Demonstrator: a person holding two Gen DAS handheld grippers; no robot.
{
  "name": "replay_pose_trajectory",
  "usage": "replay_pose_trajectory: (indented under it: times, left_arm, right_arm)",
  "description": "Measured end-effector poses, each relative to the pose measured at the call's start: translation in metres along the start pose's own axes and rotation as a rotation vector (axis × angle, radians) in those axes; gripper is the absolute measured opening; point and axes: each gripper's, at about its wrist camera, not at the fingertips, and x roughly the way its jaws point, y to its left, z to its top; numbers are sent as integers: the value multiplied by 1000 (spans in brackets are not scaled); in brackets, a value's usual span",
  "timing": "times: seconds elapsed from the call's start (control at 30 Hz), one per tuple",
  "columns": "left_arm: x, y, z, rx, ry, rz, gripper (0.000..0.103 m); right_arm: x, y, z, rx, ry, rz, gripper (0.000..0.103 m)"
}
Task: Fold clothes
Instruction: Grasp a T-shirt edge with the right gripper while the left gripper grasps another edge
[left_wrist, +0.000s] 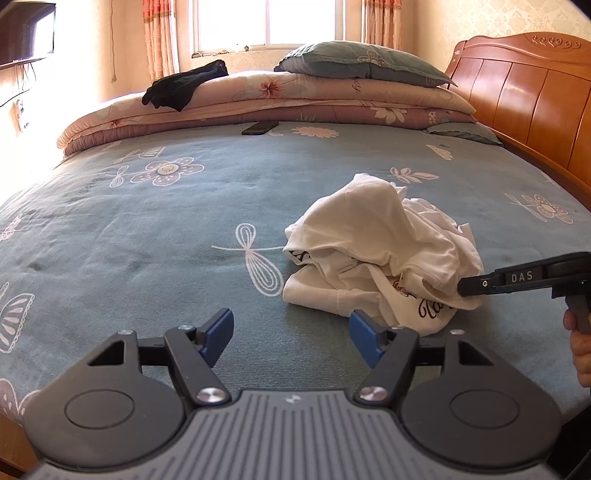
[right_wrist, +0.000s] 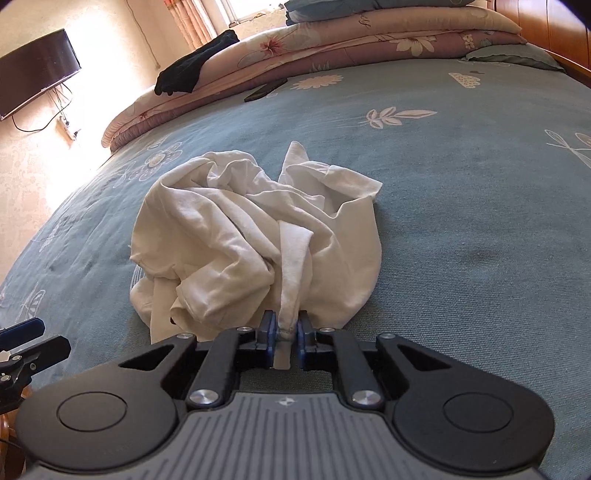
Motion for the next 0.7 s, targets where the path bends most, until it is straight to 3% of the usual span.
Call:
replay_pose_trajectory:
  times: [0.37,0.53,0.7]
  left_arm:
    - [-7,-12,2,94,-54,-7,74]
    - [-10,-35,0,255,-129,15,75]
    - [1,-67,-6,479,-238,68,75]
  right_arm:
    - [-93,13,29,0,-176,112,11]
    - [-132,21,37,-36,-239,122,11]
    - [-156,23,40,-47,-259,128,11]
